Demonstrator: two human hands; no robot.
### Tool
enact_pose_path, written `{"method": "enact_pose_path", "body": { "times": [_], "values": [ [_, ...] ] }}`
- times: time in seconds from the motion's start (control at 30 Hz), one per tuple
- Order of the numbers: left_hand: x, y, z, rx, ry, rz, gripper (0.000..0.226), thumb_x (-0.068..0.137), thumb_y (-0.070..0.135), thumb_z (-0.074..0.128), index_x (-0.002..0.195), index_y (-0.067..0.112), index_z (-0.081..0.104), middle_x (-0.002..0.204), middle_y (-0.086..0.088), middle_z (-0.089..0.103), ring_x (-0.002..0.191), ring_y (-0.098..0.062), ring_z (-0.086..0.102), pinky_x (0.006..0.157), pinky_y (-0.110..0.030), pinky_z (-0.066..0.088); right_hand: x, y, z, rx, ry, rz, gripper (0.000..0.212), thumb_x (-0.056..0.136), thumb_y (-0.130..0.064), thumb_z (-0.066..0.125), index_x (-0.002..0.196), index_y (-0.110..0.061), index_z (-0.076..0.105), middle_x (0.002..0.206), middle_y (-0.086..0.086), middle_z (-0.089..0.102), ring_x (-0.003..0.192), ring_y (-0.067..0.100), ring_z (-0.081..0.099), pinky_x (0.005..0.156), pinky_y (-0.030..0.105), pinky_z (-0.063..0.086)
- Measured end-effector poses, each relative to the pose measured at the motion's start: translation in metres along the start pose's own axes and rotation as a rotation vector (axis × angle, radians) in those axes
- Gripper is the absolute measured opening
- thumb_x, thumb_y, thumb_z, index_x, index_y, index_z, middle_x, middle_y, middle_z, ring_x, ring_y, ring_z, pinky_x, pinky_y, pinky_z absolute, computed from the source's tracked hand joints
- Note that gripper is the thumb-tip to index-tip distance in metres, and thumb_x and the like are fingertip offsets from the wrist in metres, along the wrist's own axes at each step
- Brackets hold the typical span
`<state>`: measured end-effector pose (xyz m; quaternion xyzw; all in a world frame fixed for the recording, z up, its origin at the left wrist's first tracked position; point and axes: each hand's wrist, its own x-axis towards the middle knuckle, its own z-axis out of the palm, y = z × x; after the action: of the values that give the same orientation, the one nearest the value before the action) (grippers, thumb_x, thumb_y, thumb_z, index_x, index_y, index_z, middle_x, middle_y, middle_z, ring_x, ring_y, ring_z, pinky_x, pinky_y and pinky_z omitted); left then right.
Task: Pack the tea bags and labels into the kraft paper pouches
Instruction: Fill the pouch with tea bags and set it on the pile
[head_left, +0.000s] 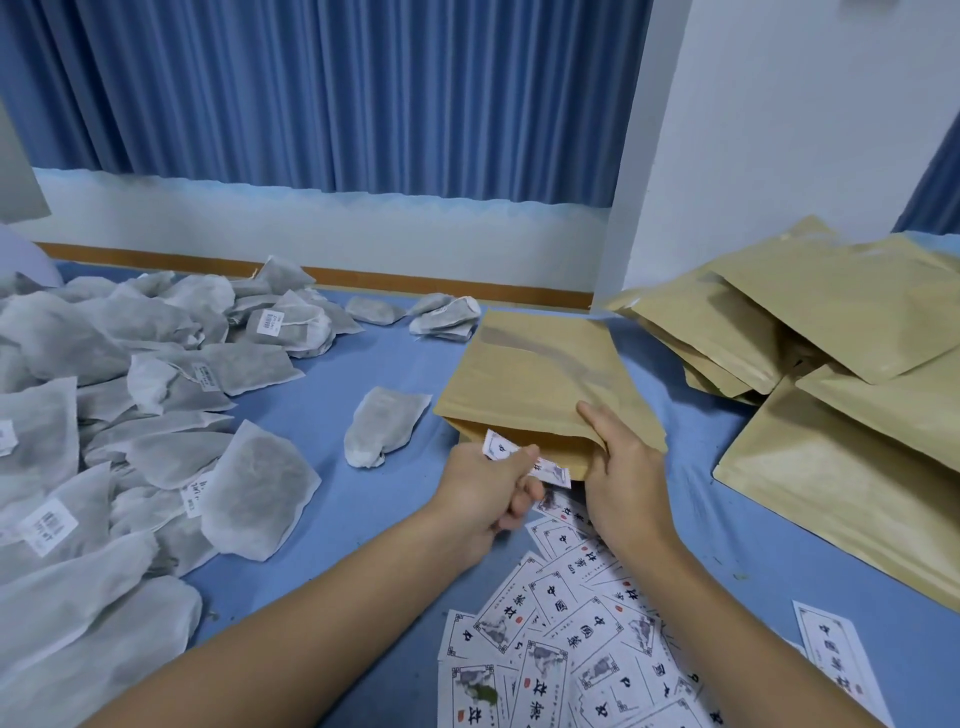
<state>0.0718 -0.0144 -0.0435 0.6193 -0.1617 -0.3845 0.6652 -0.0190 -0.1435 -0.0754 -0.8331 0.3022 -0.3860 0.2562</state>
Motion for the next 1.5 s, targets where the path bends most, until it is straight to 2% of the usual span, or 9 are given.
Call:
{"method": "enact_pose_path", "body": {
  "times": [0.27, 0.4, 0.6, 0.7, 0.83, 0.97, 1.07, 1.33, 1.5],
  "values": [
    [0.048, 0.023, 0.028, -0.733, 0.019, -0.016, 0.029, 0.096, -0.015, 0.047, 0.116, -0.001, 0.063, 0.105, -0.015, 0.072, 0.098, -0.027, 0.070, 0.063, -0.027, 0.061, 0.002, -0.003, 0.002, 0.016, 0.043, -0.037, 0.062, 0.088, 0.015, 0.042, 0.137, -0.018, 0.061, 0.143, -0.001, 0.058, 0.126, 0.020, 0.056, 0.101, 0.013, 0.034],
    [0.061, 0.023, 0.038, -0.453, 0.020, -0.121, 0.030, 0.102, -0.002, 0.035, 0.103, 0.010, 0.063, 0.081, -0.007, 0.069, 0.053, -0.011, 0.062, 0.039, -0.017, 0.048, 0.002, -0.002, 0.001, 0.002, 0.041, -0.034, 0.059, 0.090, 0.013, 0.044, 0.138, -0.017, 0.060, 0.142, 0.001, 0.059, 0.123, 0.023, 0.057, 0.099, 0.012, 0.033],
    [0.055, 0.007, 0.023, -0.064, -0.212, 0.218, 0.024, 0.098, 0.002, 0.055, 0.118, 0.006, 0.067, 0.113, -0.006, 0.073, 0.107, -0.013, 0.066, 0.091, -0.029, 0.057, 0.002, -0.001, 0.001, 0.009, 0.039, -0.024, 0.058, 0.090, 0.014, 0.045, 0.137, -0.017, 0.061, 0.136, 0.001, 0.063, 0.117, 0.021, 0.059, 0.092, 0.004, 0.030],
    [0.042, -0.004, -0.012, 0.580, -0.006, 0.689, 0.028, 0.097, 0.023, 0.061, 0.075, 0.007, 0.071, 0.066, -0.002, 0.067, 0.062, -0.008, 0.055, 0.068, -0.030, 0.049, 0.002, -0.002, -0.001, 0.031, 0.035, -0.033, 0.057, 0.091, 0.014, 0.046, 0.140, -0.014, 0.058, 0.143, 0.004, 0.057, 0.127, 0.017, 0.052, 0.100, -0.002, 0.024],
    [0.029, 0.003, -0.058, 0.686, 0.575, 1.006, 0.033, 0.091, 0.029, 0.055, 0.059, 0.027, 0.046, 0.066, 0.010, 0.047, 0.067, -0.005, 0.045, 0.066, -0.028, 0.034, 0.004, 0.000, -0.001, 0.062, -0.011, -0.013, 0.045, 0.104, -0.005, 0.045, 0.149, -0.013, 0.047, 0.155, 0.007, 0.045, 0.143, 0.025, 0.039, 0.119, 0.038, 0.031],
    [0.046, 0.004, -0.078, 1.037, 0.665, 0.470, 0.038, 0.088, 0.029, 0.059, 0.125, 0.029, 0.054, 0.139, 0.001, 0.042, 0.132, -0.021, 0.037, 0.105, -0.046, 0.034, 0.003, -0.001, -0.003, 0.060, -0.044, 0.002, 0.044, 0.107, -0.014, 0.042, 0.151, -0.013, 0.044, 0.153, 0.006, 0.047, 0.143, 0.027, 0.040, 0.116, 0.044, 0.034],
    [0.052, -0.003, -0.088, 1.182, 0.540, 0.317, 0.046, 0.090, 0.018, 0.054, 0.136, 0.025, 0.048, 0.144, -0.008, 0.041, 0.129, -0.031, 0.042, 0.101, -0.041, 0.038, 0.002, -0.001, -0.002, 0.036, -0.067, 0.007, 0.043, 0.107, -0.014, 0.042, 0.150, -0.012, 0.045, 0.150, 0.007, 0.050, 0.140, 0.028, 0.043, 0.114, 0.040, 0.035],
    [0.024, -0.003, -0.055, 0.609, 0.550, 1.094, 0.044, 0.082, -0.013, 0.051, 0.120, 0.007, 0.062, 0.121, -0.005, 0.060, 0.115, -0.022, 0.056, 0.099, -0.024, 0.041, 0.002, 0.002, 0.001, 0.061, -0.051, 0.045, 0.041, 0.108, -0.019, 0.040, 0.147, -0.014, 0.050, 0.140, 0.006, 0.059, 0.129, 0.025, 0.052, 0.107, 0.031, 0.039],
    [0.004, -0.011, -0.033, 0.801, 0.253, 1.470, 0.039, 0.082, -0.014, 0.054, 0.115, 0.002, 0.067, 0.123, -0.014, 0.057, 0.111, -0.029, 0.056, 0.102, -0.030, 0.041, 0.004, 0.004, 0.003, 0.039, -0.035, -0.005, 0.034, 0.103, -0.007, 0.044, 0.131, -0.014, 0.061, 0.106, 0.007, 0.067, 0.092, 0.027, 0.058, 0.074, 0.024, 0.034]
  ]
}}
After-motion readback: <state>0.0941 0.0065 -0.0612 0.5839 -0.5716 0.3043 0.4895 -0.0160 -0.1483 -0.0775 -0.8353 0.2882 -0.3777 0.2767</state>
